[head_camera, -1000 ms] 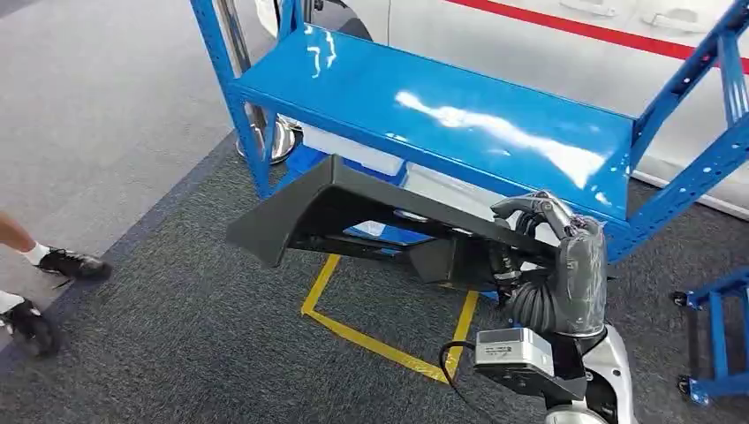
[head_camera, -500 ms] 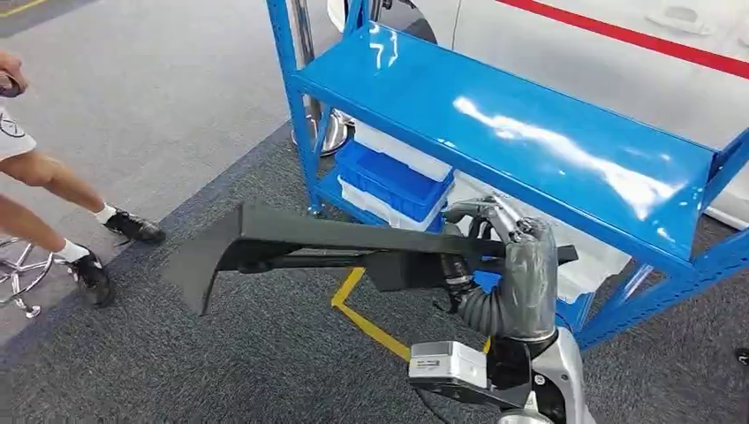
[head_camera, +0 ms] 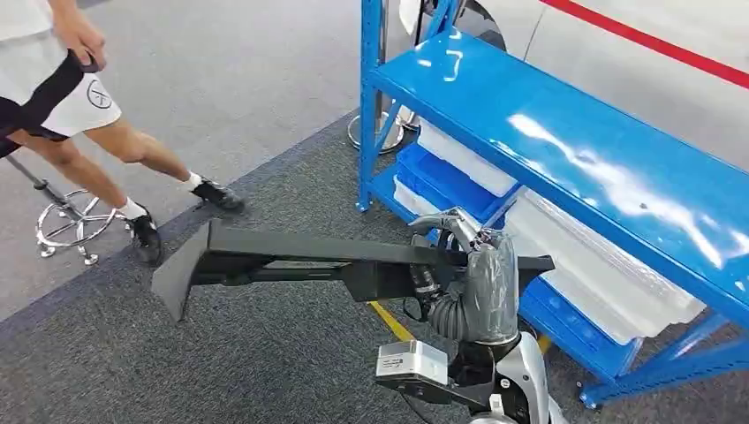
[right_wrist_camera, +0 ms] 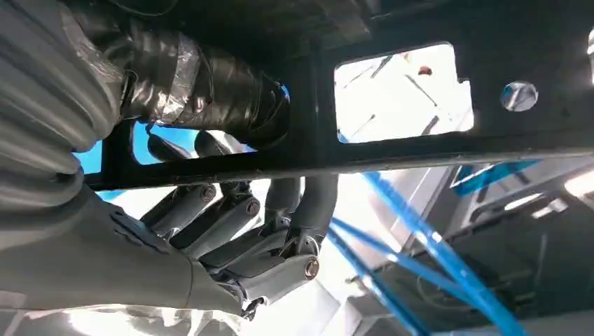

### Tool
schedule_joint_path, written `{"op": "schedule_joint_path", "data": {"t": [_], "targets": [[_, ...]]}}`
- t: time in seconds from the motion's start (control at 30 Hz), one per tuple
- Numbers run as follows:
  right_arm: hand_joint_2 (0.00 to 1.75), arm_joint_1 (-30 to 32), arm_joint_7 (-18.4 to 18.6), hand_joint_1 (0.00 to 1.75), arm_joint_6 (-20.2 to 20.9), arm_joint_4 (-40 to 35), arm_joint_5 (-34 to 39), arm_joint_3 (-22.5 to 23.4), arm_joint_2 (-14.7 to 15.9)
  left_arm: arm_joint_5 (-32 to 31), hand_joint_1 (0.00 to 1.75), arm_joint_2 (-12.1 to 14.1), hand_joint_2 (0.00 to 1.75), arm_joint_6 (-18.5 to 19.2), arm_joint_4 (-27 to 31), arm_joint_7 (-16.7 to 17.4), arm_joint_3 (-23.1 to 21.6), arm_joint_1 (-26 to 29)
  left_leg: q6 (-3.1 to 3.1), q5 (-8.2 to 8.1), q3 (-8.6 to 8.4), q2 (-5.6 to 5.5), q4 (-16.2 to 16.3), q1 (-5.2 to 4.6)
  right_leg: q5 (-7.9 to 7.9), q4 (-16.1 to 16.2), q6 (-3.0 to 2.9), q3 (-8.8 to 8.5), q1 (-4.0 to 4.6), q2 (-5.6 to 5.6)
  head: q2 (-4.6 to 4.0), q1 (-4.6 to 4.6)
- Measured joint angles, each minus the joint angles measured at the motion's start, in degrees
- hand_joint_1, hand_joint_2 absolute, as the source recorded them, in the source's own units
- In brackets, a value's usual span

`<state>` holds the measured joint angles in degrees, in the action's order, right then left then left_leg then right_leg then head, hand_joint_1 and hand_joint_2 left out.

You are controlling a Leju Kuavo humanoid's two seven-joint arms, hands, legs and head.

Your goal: Take the parts from the cabinet and place them on the table.

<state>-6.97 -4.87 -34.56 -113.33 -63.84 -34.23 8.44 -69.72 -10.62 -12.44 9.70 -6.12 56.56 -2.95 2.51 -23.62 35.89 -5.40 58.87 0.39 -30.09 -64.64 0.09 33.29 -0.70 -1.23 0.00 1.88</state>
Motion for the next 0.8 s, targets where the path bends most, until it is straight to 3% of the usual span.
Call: {"op": "schedule_joint_path", "data": {"t": [0.03,0.07,0.17,0.2,0.23,0.27,0.3,0.33,0.37,0.4,0.43,0.5,0.53,0.57,0.6,0.7,0.73,0.77,0.8], "targets": [[1.75,0.0,0.0,1.75,-0.2,0.0,-0.1,0.0,0.0,-0.4,0.0,0.0,1.75,0.0,0.0,0.0,-0.2,0.0,-0.16,0.1,0.07,-0.66,0.0,0.08,1.8,4.4,-0.67,-1.85,0.1,-2.37,0.0,0.0],[1.75,0.1,0.0,1.75,-0.2,0.0,-0.2,-0.1,0.0,-0.7,0.0,-0.2,1.75,0.0,0.0,0.3,-0.6,-0.1,-0.58,0.38,0.38,-1.22,0.1,-0.12,1.35,5.2,-0.99,-2.18,-0.13,-4.6,0.0,-0.07],[1.75,0.0,0.1,1.75,-0.4,0.0,-0.3,-0.4,0.1,-0.9,0.0,-0.2,1.75,-0.1,0.0,1.2,-0.8,0.1,-1.67,1.06,1.18,-3.31,-0.2,0.69,1.31,6.0,-1.08,-2.34,0.41,-2.75,0.0,0.02],[1.75,0.0,0.1,1.75,-0.4,0.0,-0.3,-0.5,0.0,-0.9,0.0,-0.1,1.75,-0.1,0.0,1.3,-0.8,0.3,-2.1,1.24,1.29,-3.7,-0.3,0.28,1.78,7.0,-1.13,-2.62,-0.03,-1.83,0.0,0.0],[1.75,0.0,0.1,1.75,-0.4,0.0,-0.3,-0.6,0.0,-0.9,0.0,-0.1,1.75,-0.2,0.0,1.3,-0.8,0.3,-2.02,0.67,1.55,-0.33,0.5,0.23,2.17,7.8,-1.01,-3.05,-0.29,-0.69,0.0,0.04],[1.75,0.1,0.1,1.75,-0.5,0.0,-0.3,-0.8,0.0,-0.9,0.0,0.0,1.75,-0.2,0.0,1.5,-0.8,0.3,-2.24,-1.27,2.51,2.74,2.7,-0.01,2.33,8.1,-1.34,-3.27,-0.24,-0.15,0.0,-0.13],[1.75,0.1,0.2,1.75,-0.6,0.0,-0.5,-0.9,0.0,-0.9,0.0,0.0,1.75,-0.3,0.0,1.8,-0.8,0.1,-2.58,-3.61,4.24,4.03,6.5,0.17,2.34,8.1,-1.45,-3.24,-0.08,0.89,0.0,-0.11],[1.75,0.3,0.4,1.75,-0.6,0.0,-0.8,-0.9,0.0,-0.9,0.0,0.0,1.75,-0.5,0.0,2.3,-0.9,0.0,-2.85,-5.9,6.42,4.56,11.3,0.43,2.32,8.0,-1.45,-3.16,0.01,2.01,0.0,-0.11],[1.75,0.4,0.6,1.75,-0.5,0.0,-1.1,-1.0,0.0,-0.9,0.0,-0.1,1.75,-0.7,0.0,2.7,-0.9,0.0,-3.13,-7.34,8.02,4.77,14.9,0.63,2.29,7.9,-1.46,-3.06,0.04,2.98,0.0,-0.13],[1.75,0.4,0.8,1.75,-0.6,0.0,-1.3,-1.0,0.0,-0.9,0.0,-0.1,1.75,-0.9,0.0,3.3,-0.9,0.0,-3.4,-7.5,8.55,4.94,16.5,0.82,2.24,7.9,-1.38,-2.99,0.04,3.87,0.0,-0.11],[1.75,0.5,0.9,1.75,-0.6,0.0,-1.5,-1.0,0.1,-0.8,0.0,-0.1,1.75,-1.0,0.0,3.7,-0.9,0.1,-3.63,-6.5,7.72,5.13,15.5,1.01,2.15,7.8,-1.25,-2.98,0.02,4.69,0.0,-0.13],[1.75,0.6,1.1,1.75,-0.6,0.0,-2.0,-1.0,0.1,-0.8,0.0,-0.1,1.75,-1.3,0.0,4.2,-0.9,0.3,-3.87,-2.45,2.53,6.22,7.1,1.28,1.78,7.4,-0.73,-3.11,-0.14,6.16,0.0,-0.13],[1.75,0.7,1.1,1.75,-0.6,0.0,-2.1,-1.0,0.1,-0.8,0.0,-0.1,1.75,-1.4,0.0,4.4,-0.9,0.2,-3.89,-0.87,-0.75,8.23,1.7,1.28,1.45,7.1,-0.34,-3.24,-0.19,6.89,0.0,-0.13],[1.75,0.8,1.2,1.75,-0.7,-0.2,-2.1,-1.0,0.1,-0.8,0.0,-0.1,1.75,-1.5,0.0,4.4,-0.9,0.0,-3.42,-2.15,-1.54,10.19,0.5,0.32,1.2,7.0,0.08,-3.05,0.23,7.45,0.0,-0.17],[1.75,0.8,1.2,1.75,-0.7,-0.2,-2.2,-1.0,0.1,-0.8,0.0,-0.1,1.75,-1.6,0.0,4.4,-0.9,-0.1,-2.52,-1.68,-1.18,9.01,0.2,0.54,1.1,6.7,0.41,-3.06,0.38,7.91,0.0,-0.02],[1.75,1.0,1.5,1.75,-0.7,-0.3,-2.6,-1.0,0.2,-0.7,0.0,-0.2,1.75,-1.9,0.0,4.6,-0.9,0.4,-1.53,-1.68,-0.81,7.42,0.2,0.21,1.09,7.0,1.13,-3.57,0.38,9.34,0.0,-0.04],[1.75,1.0,1.6,1.75,-0.6,-0.4,-2.9,-1.0,0.2,-0.7,0.0,-0.2,1.75,-1.9,0.0,4.8,-0.9,0.3,-0.86,-1.36,-1.12,6.68,-0.3,0.63,0.43,6.7,1.73,-3.54,-0.02,8.46,0.0,-0.06],[1.75,1.1,1.7,1.75,-0.5,-0.5,-3.2,-1.0,0.2,-0.8,0.0,-0.2,1.75,-2.0,0.0,4.9,-0.9,0.4,-0.68,-1.24,-1.09,6.15,-0.4,0.6,-0.85,5.3,1.82,-3.13,-0.18,5.17,0.0,0.0],[1.75,1.3,1.8,1.75,-0.5,-0.8,-3.5,-1.0,0.4,-0.9,0.0,-0.2,1.75,-2.0,0.0,5.1,-0.9,0.3,-0.4,-1.13,-1.0,5.6,-0.4,0.57,-3.24,1.6,1.66,-1.41,-0.22,3.13,0.0,-0.02]]}}
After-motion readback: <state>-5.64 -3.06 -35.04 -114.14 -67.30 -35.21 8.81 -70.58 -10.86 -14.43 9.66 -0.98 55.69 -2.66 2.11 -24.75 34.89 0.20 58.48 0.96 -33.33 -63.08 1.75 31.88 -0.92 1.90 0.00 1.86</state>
